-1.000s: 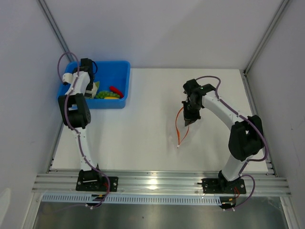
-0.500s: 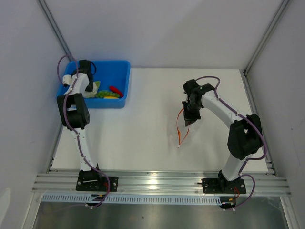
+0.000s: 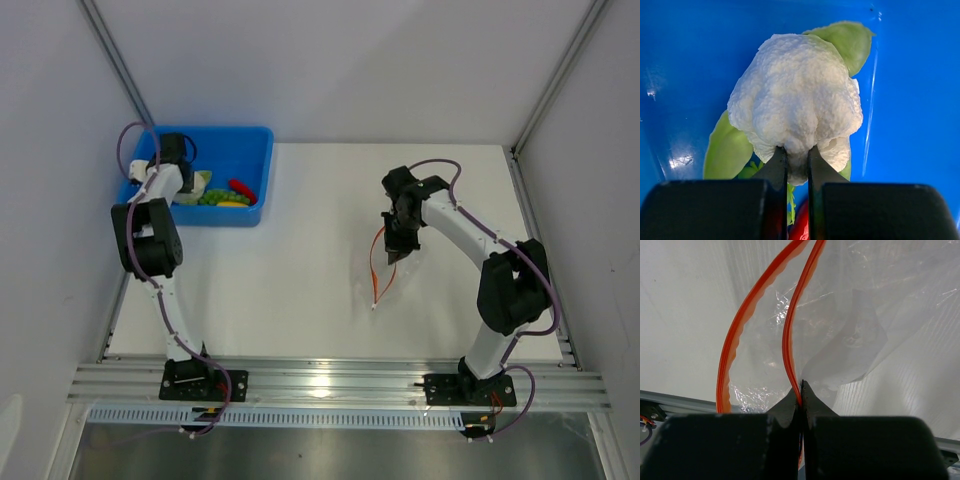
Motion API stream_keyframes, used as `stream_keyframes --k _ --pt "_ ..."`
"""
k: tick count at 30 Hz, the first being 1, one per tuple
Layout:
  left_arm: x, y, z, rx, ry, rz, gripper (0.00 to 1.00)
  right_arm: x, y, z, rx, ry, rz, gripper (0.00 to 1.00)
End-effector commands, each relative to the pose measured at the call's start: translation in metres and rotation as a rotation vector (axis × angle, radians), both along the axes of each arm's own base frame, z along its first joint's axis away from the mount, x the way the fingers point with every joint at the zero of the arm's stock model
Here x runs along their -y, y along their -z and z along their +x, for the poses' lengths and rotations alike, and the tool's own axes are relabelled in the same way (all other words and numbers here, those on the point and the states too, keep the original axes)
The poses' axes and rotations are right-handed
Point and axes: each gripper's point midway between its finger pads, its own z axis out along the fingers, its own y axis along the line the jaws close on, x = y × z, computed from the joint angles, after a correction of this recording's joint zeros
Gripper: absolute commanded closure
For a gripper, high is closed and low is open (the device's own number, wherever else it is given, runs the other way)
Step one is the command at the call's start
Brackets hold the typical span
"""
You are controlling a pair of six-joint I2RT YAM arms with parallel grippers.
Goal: Place the food in the zip-top bag and seal the zipper
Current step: Pick up the fake vegetable from the bin.
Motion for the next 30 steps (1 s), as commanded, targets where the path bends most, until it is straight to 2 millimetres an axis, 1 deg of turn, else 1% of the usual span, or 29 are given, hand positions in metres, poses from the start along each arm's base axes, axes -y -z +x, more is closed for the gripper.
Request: stream_keyframes --k 1,2,3,4,5,7,8,9,12,14,15,16,17,18,20,21,22,23,24,25,26,27,28,29,30 --pt "0.005 -0.044 0.002 0.107 0.063 0.0 0.99 -0.006 -0.019 0.007 0.069 0.011 0.026 1.0" --pt "0.008 -0.036 -0.005 0.096 0.069 -0.01 0.99 -0.006 -0.019 0.007 0.07 0.012 0.027 1.0" --pt "0.009 -0.044 -0.001 0.13 0.078 -0.008 0.99 -0.006 -0.02 0.007 0.078 0.014 0.03 1.0" --pt "0.012 -0.042 -0.005 0.13 0.084 -0.013 1.0 -0.006 -0.018 0.006 0.077 0.015 0.032 1.0" --pt "0.015 -0.056 -0.004 0.164 0.1 -0.014 0.99 -0.006 -0.018 0.006 0.078 0.016 0.033 1.0" --pt "0.02 -0.059 -0.006 0.183 0.122 -0.016 0.99 -0.006 -0.018 0.003 0.08 0.021 0.041 1.0" --pt "0.023 -0.069 -0.007 0.203 0.131 -0.019 0.99 -0.007 -0.018 0.002 0.081 0.022 0.045 1.0" --pt "0.025 -0.067 -0.011 0.201 0.138 -0.022 0.99 -0.007 -0.018 0.002 0.083 0.028 0.049 1.0" --pt "0.027 -0.089 -0.009 0.26 0.165 -0.009 1.0 -0.007 -0.019 0.002 0.09 0.028 0.053 1.0" --pt "0.03 -0.095 -0.009 0.276 0.188 -0.003 1.0 -0.008 -0.02 0.003 0.091 0.029 0.061 1.0" --pt "0.034 -0.097 -0.013 0.283 0.197 -0.012 0.99 -0.009 -0.02 0.004 0.092 0.03 0.068 1.0" --pt "0.035 -0.106 -0.009 0.33 0.203 -0.008 0.99 -0.01 -0.021 0.004 0.095 0.031 0.073 1.0" --pt "0.038 -0.105 -0.011 0.342 0.208 -0.021 0.99 -0.012 -0.022 0.004 0.098 0.03 0.079 1.0" --pt "0.043 -0.113 -0.011 0.37 0.224 -0.038 0.99 -0.013 -0.023 0.004 0.101 0.027 0.086 1.0" --pt "0.049 -0.111 -0.014 0.378 0.239 -0.059 0.99 -0.014 -0.025 0.003 0.105 0.024 0.089 1.0" --pt "0.053 -0.114 -0.015 0.388 0.249 -0.069 0.99 -0.013 -0.025 0.003 0.106 0.024 0.088 1.0" --pt "0.061 -0.126 -0.016 0.419 0.275 -0.076 0.99 -0.013 -0.026 0.003 0.111 0.024 0.086 1.0" --pt "0.065 -0.119 -0.022 0.405 0.285 -0.083 0.99 -0.012 -0.028 0.002 0.115 0.023 0.084 1.0" --pt "0.074 -0.133 -0.026 0.429 0.317 -0.076 0.99 -0.011 -0.029 0.004 0.121 0.025 0.08 1.0" --pt "0.081 -0.127 -0.032 0.415 0.334 -0.082 0.99 -0.01 -0.03 0.004 0.124 0.024 0.078 1.0" --pt "0.088 -0.13 -0.035 0.417 0.356 -0.082 0.99 -0.008 -0.031 0.004 0.125 0.028 0.072 1.0" --pt "0.099 -0.132 -0.039 0.412 0.39 -0.08 0.99 -0.009 -0.035 0.006 0.136 0.027 0.075 1.0" --pt "0.108 -0.135 -0.048 0.413 0.413 -0.086 0.99 -0.008 -0.034 0.006 0.132 0.024 0.067 1.0" --pt "0.119 -0.137 -0.053 0.419 0.439 -0.092 0.99 -0.007 -0.036 0.007 0.138 0.025 0.059 1.0" --pt "0.126 -0.133 -0.061 0.409 0.451 -0.1 1.0 -0.006 -0.039 0.008 0.147 0.026 0.059 1.0"
